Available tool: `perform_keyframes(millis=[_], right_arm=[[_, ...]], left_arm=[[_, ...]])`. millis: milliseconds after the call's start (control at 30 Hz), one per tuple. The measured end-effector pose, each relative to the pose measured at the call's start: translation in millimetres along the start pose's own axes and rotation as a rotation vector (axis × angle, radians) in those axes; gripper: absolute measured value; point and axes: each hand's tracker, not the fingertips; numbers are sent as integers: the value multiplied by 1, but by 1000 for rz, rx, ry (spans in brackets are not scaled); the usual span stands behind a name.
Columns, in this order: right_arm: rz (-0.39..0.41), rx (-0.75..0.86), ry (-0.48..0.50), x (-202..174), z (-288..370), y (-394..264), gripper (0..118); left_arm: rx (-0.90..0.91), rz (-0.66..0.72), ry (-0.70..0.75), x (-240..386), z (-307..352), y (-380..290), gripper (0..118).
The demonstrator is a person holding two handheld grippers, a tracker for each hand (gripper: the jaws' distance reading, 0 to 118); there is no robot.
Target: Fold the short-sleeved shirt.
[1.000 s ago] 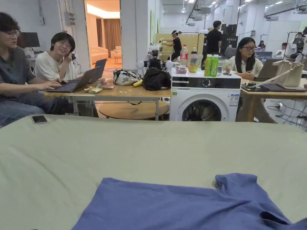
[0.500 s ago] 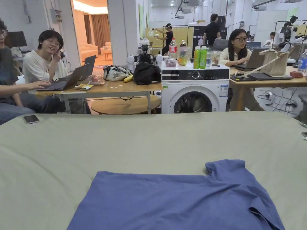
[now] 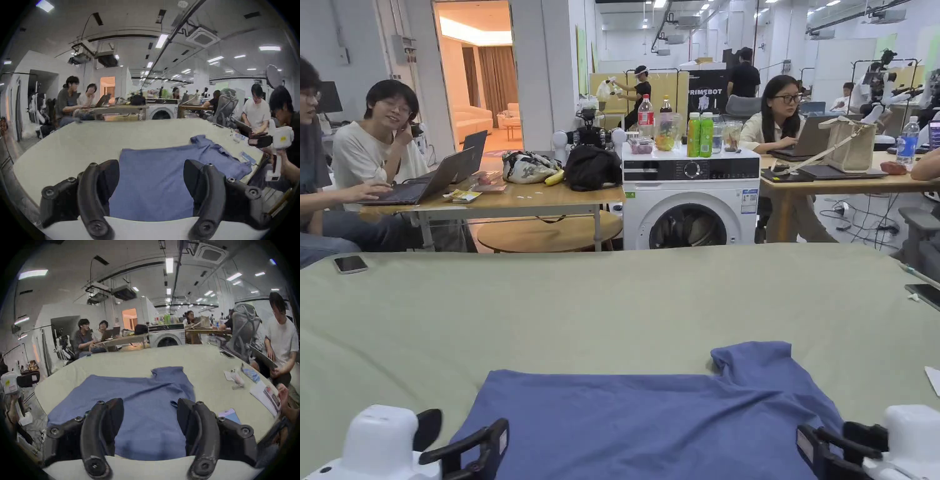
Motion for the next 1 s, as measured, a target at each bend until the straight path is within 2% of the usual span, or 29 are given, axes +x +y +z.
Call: perform_keyframes(millis=[33, 67, 100, 133, 167, 200, 233, 333, 500, 767, 800, 867, 900, 933, 1000], right_arm=[[6, -2, 5, -4, -2, -1, 25], [13, -2, 1, -8, -4, -2, 17], [23, -2, -7, -10, -5, -3, 15], [28, -2, -4, -12, -7, -4, 15], [33, -5, 0, -13, -8, -5, 10], [45, -5, -10, -17, -6, -6, 4], [58, -7, -18, -18, -6, -7, 0], [65, -13, -20, -20, -5, -9, 0], [34, -22, -14, -12, 2, -13, 0], [-1, -73, 14, 1, 15, -32, 0], [-4, -81, 19, 2, 14, -34, 0], [-4, -96, 24, 2, 13, -37, 0], [-6, -105, 26, 3, 12, -39, 0], [-14, -115, 30, 4, 10, -41, 0], [-50, -130, 40, 5, 9, -43, 0]], left_arm=[[-1, -2, -2, 4, -2, 1, 47], [-4, -3, -2, 7, -4, 2, 33], [-6, -5, -4, 10, -6, 2, 24], [-8, -6, -10, 12, -7, 1, 24], [-3, -7, -16, 13, -7, 0, 3], [-9, -6, -29, 13, -7, 0, 0], [-9, -8, -29, 13, -8, 0, 0], [-20, -11, -25, 9, -6, -4, 0], [-47, 87, -6, -19, 5, -11, 0], [-144, 171, 79, -78, 54, -53, 0], [-174, 171, 94, -83, 59, -58, 9], [-227, 169, 137, -89, 64, -68, 40], [-242, 178, 145, -91, 64, -75, 50], [-236, 188, 146, -93, 64, -78, 58], [-237, 221, 153, -94, 58, -78, 62]])
